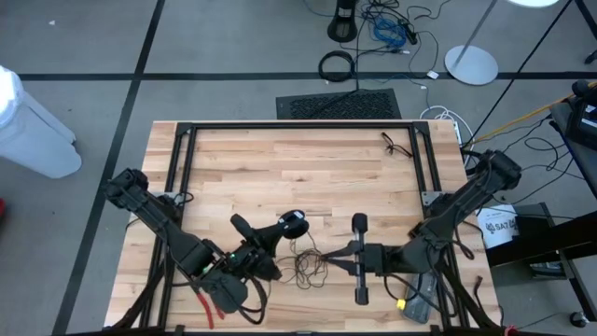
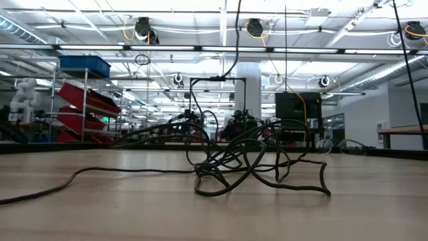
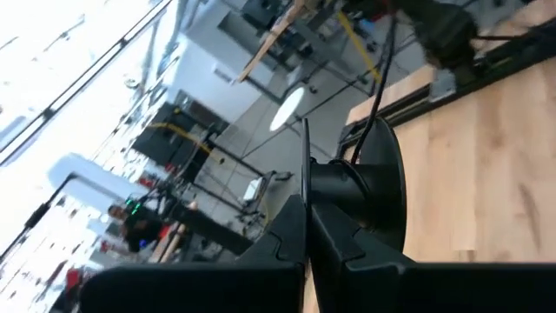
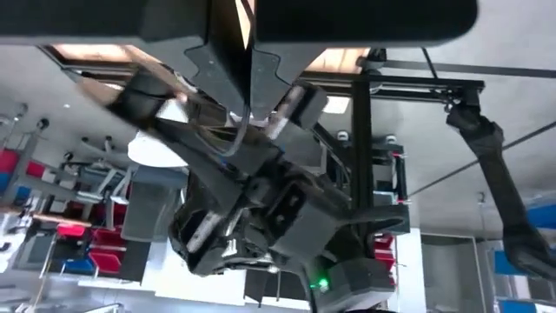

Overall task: Coil cords
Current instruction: Coil the black wire onto the black spool

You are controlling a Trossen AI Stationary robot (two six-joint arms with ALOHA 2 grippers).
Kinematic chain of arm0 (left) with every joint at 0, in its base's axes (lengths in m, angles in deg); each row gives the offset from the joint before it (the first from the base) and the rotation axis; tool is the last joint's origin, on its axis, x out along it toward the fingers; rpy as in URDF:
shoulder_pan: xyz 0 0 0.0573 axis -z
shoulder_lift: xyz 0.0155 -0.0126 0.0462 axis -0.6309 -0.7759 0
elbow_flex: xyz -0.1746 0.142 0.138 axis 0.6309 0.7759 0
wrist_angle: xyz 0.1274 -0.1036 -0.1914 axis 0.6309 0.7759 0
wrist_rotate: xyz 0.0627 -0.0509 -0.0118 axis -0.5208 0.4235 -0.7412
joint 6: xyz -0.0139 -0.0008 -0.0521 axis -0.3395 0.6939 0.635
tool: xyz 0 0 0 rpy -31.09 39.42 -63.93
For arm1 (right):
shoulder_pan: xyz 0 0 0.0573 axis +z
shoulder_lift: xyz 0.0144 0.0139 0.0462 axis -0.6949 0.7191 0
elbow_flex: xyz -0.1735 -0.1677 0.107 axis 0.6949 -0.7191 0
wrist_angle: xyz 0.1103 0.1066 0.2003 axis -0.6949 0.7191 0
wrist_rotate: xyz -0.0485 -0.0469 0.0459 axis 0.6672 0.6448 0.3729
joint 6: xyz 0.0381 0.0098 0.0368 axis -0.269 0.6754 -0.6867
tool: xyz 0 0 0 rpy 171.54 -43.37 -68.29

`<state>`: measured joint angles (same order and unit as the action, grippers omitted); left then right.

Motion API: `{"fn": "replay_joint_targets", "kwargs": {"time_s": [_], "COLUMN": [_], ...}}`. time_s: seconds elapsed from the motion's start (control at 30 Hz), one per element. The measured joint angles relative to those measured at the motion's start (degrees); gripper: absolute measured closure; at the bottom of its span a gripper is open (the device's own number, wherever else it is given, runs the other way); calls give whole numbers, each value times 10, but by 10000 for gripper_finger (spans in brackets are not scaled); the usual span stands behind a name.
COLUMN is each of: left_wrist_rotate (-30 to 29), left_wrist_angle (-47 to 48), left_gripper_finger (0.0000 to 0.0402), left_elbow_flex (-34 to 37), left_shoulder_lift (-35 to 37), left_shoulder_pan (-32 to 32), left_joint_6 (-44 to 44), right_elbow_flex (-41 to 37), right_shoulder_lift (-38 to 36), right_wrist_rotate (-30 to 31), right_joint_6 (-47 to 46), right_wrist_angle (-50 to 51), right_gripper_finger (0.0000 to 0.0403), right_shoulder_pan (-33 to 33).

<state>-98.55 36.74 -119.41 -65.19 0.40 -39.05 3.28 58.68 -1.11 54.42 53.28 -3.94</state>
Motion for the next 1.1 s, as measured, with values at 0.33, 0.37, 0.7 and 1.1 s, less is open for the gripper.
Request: {"fn": "replay_joint_targets", "kwargs": {"time_s": [0.33, 0.37, 0.7, 1.1], "left_wrist_rotate": [-6, -6, 29, 93], "left_wrist_angle": [-43, -51, -95, -171], "left_gripper_finger": [400, 400, 400, 400], "left_elbow_flex": [0, 0, 0, 0], "left_shoulder_lift": [-1, -1, -1, -7], "left_shoulder_pan": [-8, -8, -8, -6], "left_joint_6": [16, 16, 22, 46], "right_elbow_flex": [0, 0, 0, 0], "right_shoulder_lift": [39, 45, 91, 118], "right_wrist_rotate": [-86, -85, -83, -41], "right_joint_6": [1, 1, 4, 41], "right_wrist_angle": [-43, -46, -58, -83], "right_gripper_finger": [403, 403, 403, 403], "right_shoulder_pan": [-39, -43, -82, -99]}}
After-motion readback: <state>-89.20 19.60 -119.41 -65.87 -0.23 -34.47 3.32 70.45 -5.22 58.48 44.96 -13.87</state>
